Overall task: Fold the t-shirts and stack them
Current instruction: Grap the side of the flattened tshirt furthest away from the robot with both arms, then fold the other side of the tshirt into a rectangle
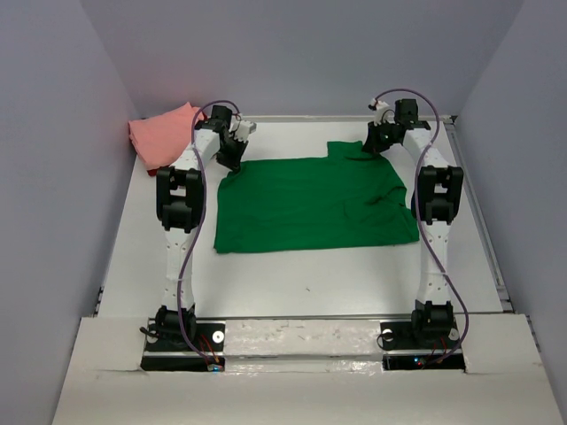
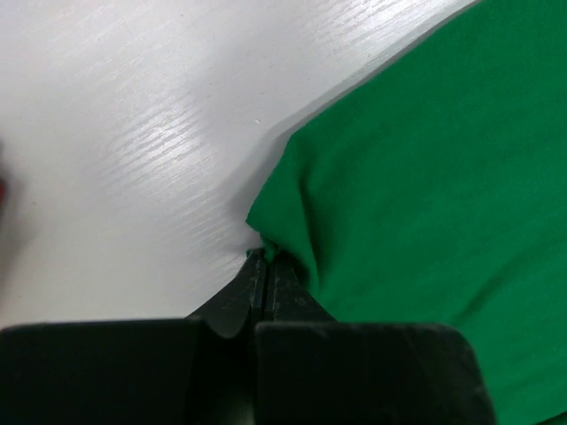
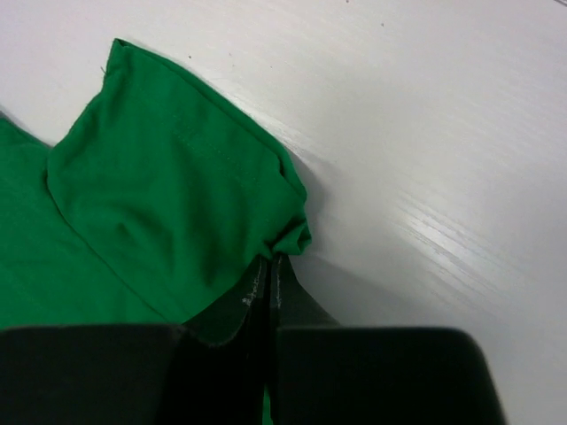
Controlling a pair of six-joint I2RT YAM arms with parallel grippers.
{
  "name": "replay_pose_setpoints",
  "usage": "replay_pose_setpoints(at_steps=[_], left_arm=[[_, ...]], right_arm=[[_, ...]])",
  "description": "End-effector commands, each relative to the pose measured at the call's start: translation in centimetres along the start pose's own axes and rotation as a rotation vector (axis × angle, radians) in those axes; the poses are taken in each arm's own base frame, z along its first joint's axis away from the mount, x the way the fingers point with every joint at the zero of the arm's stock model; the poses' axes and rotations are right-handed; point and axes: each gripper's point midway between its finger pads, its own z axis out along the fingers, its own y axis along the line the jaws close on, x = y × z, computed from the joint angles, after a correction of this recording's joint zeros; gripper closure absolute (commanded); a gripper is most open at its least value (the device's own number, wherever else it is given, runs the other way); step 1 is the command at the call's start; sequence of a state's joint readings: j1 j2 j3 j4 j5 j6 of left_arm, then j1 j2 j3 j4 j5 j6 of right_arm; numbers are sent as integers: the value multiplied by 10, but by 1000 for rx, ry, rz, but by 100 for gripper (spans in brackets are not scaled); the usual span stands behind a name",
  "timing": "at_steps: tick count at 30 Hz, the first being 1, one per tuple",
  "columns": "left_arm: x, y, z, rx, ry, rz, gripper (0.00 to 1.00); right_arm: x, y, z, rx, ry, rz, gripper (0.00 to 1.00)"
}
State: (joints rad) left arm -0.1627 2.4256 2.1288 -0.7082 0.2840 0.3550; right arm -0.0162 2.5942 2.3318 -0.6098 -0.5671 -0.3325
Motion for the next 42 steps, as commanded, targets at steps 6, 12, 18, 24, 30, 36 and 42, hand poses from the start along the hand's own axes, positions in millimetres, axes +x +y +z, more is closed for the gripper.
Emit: replay_pose_setpoints(at_steps=[6,12,18,24,30,36,42], left_arm=[[-56,6,-57,-84,-149,36,100],[-69,5,-77,-103,-200,43,100],[-68,4,-86,-112,-204,40,100],[-61,0,-103,-124,-219,47,100],[-47,-2,-108,-121,-199,48,100],[-32,-7,-114,-108,-178,55,100],[-21,-13,-125,-91,-175,62,100]], right_arm=[[-88,24,-55,39,-142,-188,100],[-106,21,-74,103,-167,-233,100],[-114,5,-90,222,-164,-266,100],[-111,6,-110,280,-147,-279,100],[-97,15,-126,291,-111,-277,100],[-84,28,-147,304,-88,-266,100],[-69,41,-163,303,-67,-249,100]])
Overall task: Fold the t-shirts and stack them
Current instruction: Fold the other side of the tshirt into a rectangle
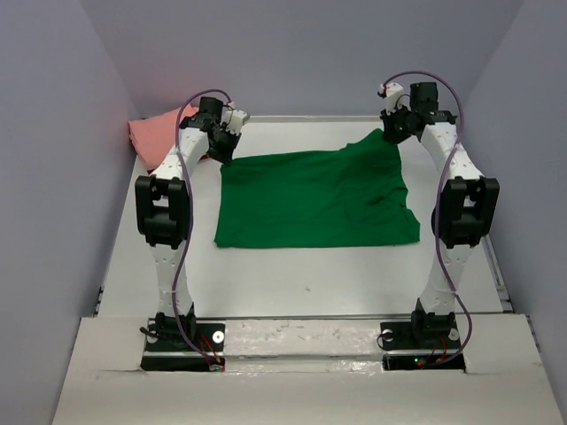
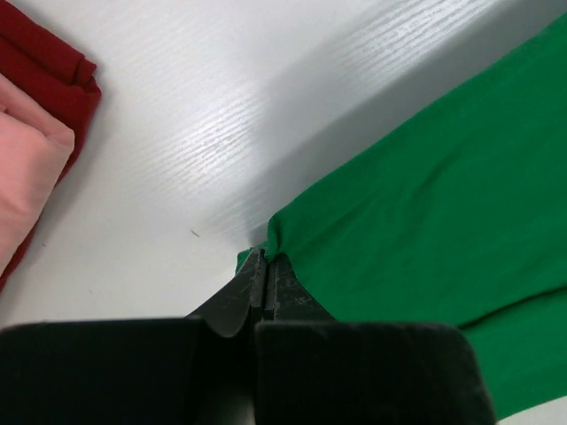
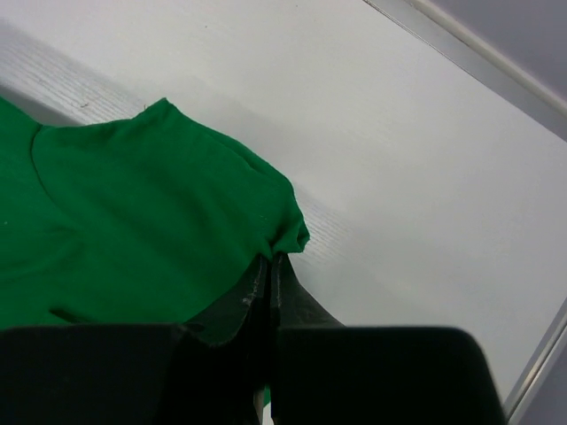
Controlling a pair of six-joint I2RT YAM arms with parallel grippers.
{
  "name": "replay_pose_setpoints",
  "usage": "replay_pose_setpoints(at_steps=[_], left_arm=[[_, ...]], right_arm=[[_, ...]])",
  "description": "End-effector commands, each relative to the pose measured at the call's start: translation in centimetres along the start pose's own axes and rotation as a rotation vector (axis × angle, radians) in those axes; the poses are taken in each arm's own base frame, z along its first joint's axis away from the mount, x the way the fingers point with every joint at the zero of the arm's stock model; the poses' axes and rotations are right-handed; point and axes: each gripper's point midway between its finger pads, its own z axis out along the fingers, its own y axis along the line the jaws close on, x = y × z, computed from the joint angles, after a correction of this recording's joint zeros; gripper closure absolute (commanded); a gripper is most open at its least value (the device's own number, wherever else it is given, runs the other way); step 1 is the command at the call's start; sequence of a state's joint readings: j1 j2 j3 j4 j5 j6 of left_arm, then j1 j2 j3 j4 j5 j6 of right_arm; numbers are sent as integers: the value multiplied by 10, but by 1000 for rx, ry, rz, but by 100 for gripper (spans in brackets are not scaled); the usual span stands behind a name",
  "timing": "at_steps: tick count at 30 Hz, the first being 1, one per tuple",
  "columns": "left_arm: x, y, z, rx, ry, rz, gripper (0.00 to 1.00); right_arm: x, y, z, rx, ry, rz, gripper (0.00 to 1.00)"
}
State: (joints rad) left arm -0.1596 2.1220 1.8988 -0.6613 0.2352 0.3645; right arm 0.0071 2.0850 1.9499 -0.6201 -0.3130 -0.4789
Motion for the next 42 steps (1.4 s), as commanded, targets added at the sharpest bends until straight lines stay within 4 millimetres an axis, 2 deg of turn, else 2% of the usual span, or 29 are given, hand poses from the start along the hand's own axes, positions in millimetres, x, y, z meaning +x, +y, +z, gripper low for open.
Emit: replay_pose_setpoints(at_steps=[1,6,8,16,17,18,21,28,42], left_arm=[[-16,-2,-41,-7,-76,34,100],[-9,-6,-49,9,-68,44,100],[-9,-9,-54,16,-72,54,100],[15,-19,-59,42,-38,67,100],[18,-20,-60,44,-37,68,100],[23,-22,-59,49,-31,71,100],[38,-27,-55,68,-2,69,100],[54,-33,-55,76,17,73,100],[68,-41,-50,120,51,76,100]], right_arm=[[-20,-1,-32,49,-56,-28,100],[-12,11,-48,28,-34,-7,100],[-4,17,-54,14,-16,1,100],[25,43,-73,-40,50,41,100],[36,48,-72,-52,75,50,100],[38,50,-76,-53,77,51,100],[56,59,-78,-66,115,64,100],[89,75,-84,-90,190,86,100],[119,90,-89,-124,269,107,100]])
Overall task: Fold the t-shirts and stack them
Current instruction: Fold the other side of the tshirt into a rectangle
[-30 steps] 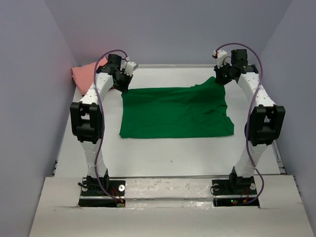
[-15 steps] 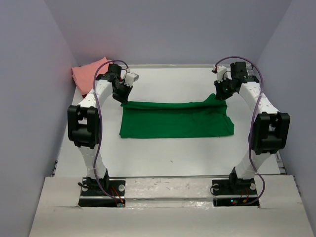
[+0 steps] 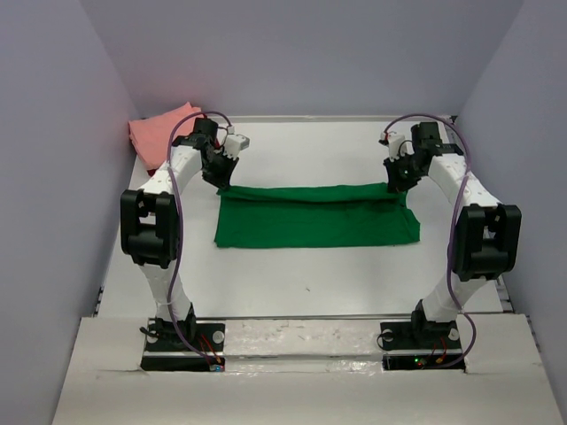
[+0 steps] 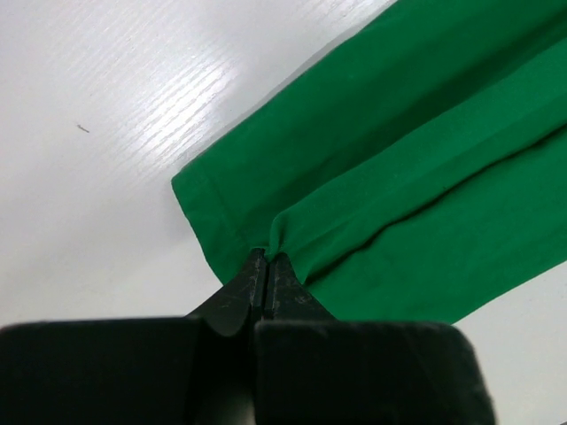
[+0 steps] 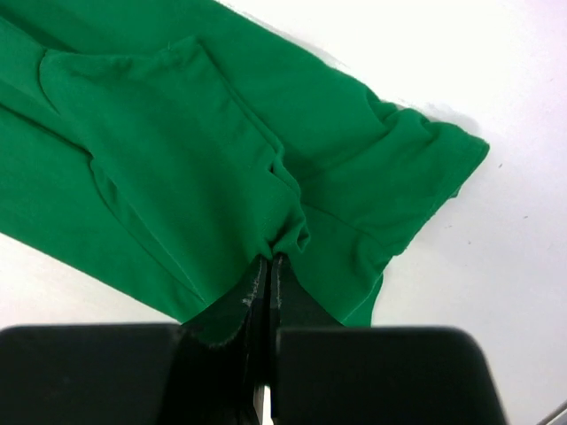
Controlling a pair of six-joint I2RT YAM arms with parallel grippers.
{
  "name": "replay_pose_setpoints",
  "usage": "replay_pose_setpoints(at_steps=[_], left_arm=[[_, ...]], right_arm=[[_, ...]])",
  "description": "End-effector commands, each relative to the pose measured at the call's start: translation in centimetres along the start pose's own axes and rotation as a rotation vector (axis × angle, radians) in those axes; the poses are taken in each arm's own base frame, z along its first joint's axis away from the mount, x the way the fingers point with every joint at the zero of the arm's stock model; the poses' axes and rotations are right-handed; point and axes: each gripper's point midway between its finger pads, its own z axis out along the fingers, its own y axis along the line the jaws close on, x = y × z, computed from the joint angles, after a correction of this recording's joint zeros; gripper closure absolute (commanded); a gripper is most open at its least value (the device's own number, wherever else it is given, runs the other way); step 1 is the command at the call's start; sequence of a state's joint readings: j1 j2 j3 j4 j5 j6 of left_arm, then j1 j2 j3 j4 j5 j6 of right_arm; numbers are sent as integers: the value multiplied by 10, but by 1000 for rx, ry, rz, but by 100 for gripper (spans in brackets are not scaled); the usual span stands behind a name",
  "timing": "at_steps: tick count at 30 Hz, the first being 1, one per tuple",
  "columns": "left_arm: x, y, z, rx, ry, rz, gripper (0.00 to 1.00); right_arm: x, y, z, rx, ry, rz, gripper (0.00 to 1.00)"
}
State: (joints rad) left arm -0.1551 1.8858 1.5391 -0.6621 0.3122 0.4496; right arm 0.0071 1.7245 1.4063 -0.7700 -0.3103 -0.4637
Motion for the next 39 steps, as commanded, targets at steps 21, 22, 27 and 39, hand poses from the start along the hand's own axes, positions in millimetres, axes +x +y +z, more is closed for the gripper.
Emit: replay_pose_setpoints(at_steps=[21,22,27,39], left_arm=[[34,-21,1,71,87,48,100],[35,-21,2,74,92,48,100],[46,-21,6,73,122,44,100],[63,-25,15,97,174,32,39]], right_arm=[[38,22,7,-96,132,51,100],[40,22,9,-98,140,54,100],[49,23,15,-107,173,72,100],[66,26,28,-128,246,115,82]])
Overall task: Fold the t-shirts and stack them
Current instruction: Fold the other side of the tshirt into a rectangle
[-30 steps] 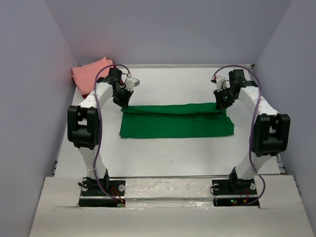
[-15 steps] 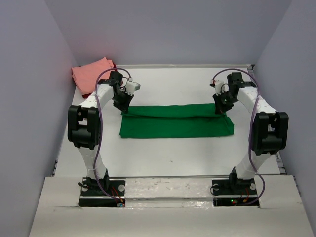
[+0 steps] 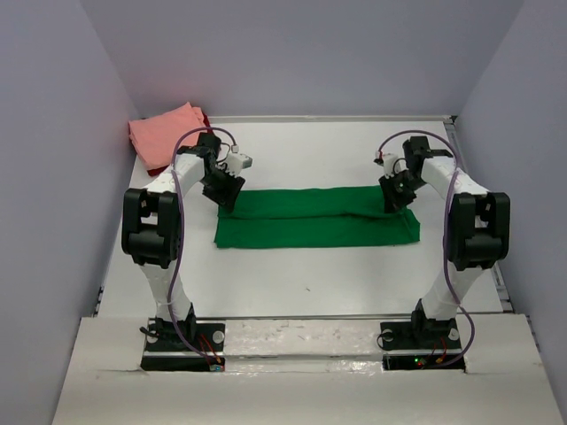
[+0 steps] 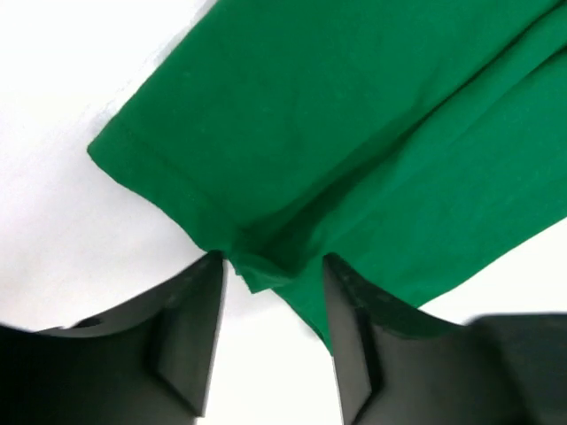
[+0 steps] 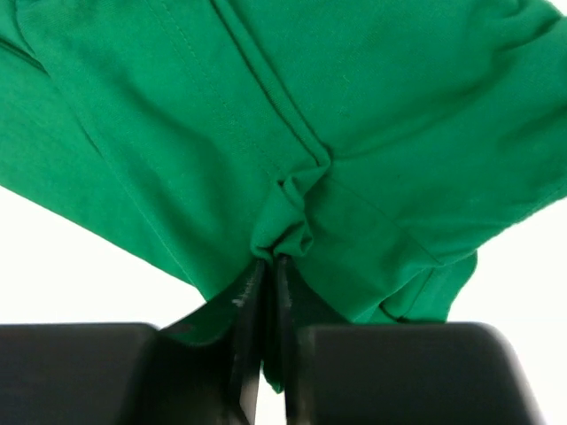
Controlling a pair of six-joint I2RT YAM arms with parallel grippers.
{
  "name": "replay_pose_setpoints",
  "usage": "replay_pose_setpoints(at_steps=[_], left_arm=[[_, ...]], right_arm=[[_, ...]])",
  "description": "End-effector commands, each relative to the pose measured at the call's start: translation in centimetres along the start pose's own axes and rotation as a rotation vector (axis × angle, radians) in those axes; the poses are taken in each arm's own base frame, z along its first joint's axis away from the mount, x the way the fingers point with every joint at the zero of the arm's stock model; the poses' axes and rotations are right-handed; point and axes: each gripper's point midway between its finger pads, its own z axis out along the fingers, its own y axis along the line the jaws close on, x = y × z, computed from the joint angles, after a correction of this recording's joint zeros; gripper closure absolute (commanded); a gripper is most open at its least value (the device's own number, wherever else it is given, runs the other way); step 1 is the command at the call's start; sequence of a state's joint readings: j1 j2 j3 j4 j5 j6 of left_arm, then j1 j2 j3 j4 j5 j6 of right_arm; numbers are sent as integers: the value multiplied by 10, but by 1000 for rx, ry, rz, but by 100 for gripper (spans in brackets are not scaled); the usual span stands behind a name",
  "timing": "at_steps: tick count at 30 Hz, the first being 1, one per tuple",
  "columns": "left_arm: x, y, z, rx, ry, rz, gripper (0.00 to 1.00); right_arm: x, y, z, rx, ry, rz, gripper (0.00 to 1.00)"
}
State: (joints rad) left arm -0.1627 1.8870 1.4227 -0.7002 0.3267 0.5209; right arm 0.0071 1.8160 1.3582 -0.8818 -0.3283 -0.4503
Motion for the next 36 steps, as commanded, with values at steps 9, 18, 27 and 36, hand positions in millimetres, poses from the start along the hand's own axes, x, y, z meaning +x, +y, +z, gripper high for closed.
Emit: replay_pose_setpoints(at_steps=[9,18,27,36], left_arm=[[4,-4,-5,6,25,3,1],[-40,5,-47,-50,-71,32,1],[-106,12,-120,-133,-238,58,1],[-119,2,-127,-172,-288,80,1]], right_arm=[[12,1,10,-22,67,33,35],[-4,-1,-11,9,38,16,1],[-78,-19,-78,141,-144,-57,0],[-85,-42,-116,338,-172,-22,0]])
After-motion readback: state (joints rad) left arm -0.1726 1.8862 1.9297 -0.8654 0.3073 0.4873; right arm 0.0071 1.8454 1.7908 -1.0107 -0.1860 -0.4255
